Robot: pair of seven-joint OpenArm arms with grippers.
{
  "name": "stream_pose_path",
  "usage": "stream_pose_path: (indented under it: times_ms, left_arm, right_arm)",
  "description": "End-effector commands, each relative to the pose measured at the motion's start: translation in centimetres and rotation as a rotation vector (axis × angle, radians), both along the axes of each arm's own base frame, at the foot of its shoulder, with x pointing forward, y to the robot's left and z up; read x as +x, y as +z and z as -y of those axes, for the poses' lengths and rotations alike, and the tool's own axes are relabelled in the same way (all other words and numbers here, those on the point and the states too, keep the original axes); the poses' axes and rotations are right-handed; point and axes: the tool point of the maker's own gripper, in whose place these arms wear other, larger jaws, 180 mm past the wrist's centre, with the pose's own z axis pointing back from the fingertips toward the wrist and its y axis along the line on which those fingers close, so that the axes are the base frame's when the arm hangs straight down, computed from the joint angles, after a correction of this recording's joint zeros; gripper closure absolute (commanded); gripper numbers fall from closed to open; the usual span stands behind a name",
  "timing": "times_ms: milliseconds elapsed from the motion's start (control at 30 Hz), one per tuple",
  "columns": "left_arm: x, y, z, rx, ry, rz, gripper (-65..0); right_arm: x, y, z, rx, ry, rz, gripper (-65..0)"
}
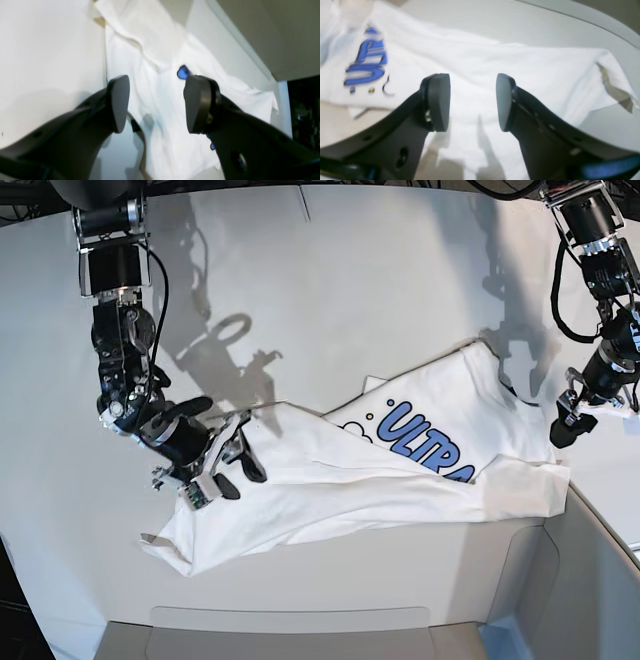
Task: Layout the t-shirt on the table in an organized manner, then fold the t-shirt properly
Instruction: 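Lower the shirt onto the table, printed side up, with both grippers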
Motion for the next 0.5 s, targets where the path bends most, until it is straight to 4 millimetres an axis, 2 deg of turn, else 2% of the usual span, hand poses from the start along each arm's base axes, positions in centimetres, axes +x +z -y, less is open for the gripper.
stream_pose_path:
  times_ms: [0,133,200,367,467]
  left_arm:
    - [0.4,1.6,-0.7,0.026,0.003,0.047,-33.8]
    - [-1.3,-0.2,-0.5,0.021,0.002,-0.006,-32.8]
    - [-1.6,-1.1,0.2,-0.005,0.001,-0.020,-31.0]
    - [-3.3,-2.8,0.5,-0.044,0.029,-0.053,-30.3]
    - [-3.5,-3.0,0.6,-0.056,0.031,-0.059,-30.3]
  right_arm:
    - [-0.1,1.0,0.1,-0.029,0.002,0.039,-29.4]
    - [-2.9,-1.6,0.1,-0.171,0.024,-0.042,-29.4]
    - [-4.3,-2.4,0.4,-0.213,0.030,-0.080,-29.4]
    - [-7.6,-3.4,0.7,-0.328,0.118,-0.127,-29.3]
    - [-8.2,-4.1,1.1,-0.378,0.150,-0.158,-29.3]
